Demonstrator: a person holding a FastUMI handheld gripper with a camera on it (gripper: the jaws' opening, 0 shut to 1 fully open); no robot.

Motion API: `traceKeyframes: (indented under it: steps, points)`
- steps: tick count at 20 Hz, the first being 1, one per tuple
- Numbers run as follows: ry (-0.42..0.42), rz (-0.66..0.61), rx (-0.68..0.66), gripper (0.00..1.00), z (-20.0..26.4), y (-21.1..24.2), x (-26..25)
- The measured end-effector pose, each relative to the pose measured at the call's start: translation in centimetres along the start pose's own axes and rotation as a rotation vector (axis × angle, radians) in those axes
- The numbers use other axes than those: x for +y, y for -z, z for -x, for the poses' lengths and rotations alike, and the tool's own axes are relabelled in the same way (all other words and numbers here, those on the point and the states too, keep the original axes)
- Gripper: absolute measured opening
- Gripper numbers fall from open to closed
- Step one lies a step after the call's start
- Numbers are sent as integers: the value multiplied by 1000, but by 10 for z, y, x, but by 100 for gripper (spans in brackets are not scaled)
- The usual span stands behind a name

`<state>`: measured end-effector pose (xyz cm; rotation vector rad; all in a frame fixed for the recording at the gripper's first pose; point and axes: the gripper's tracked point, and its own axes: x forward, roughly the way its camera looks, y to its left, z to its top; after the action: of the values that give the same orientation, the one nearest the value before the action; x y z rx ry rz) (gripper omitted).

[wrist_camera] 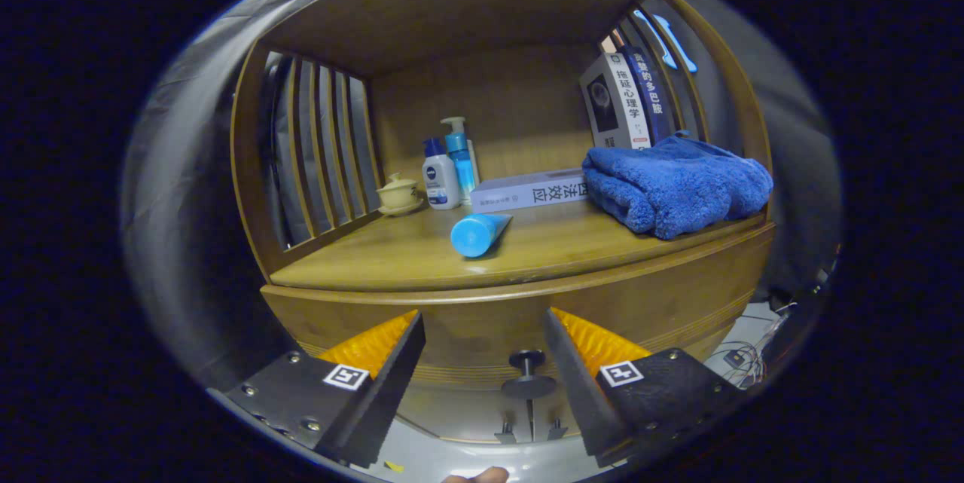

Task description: Pull open the drawer, take out the items inside it, and place them on the countertop above the cabinet.

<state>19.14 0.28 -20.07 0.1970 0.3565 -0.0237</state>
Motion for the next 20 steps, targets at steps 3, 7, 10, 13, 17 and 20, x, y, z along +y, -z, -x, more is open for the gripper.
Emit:
traceKeyframes:
  steps: [3, 7, 10, 13, 17, 20]
  points:
    - [9, -9, -7, 96, -2, 4, -3]
    - [11, -25, -9, 96, -1, 4, -4]
    - [-39, -28, 14, 98, 6, 3, 6]
    - [-48, 17, 16, 100, 18, -2, 4]
    - [-32, 68, -53, 99, 50, -37, 0]
    - [1, 119, -154, 99, 81, -84, -3]
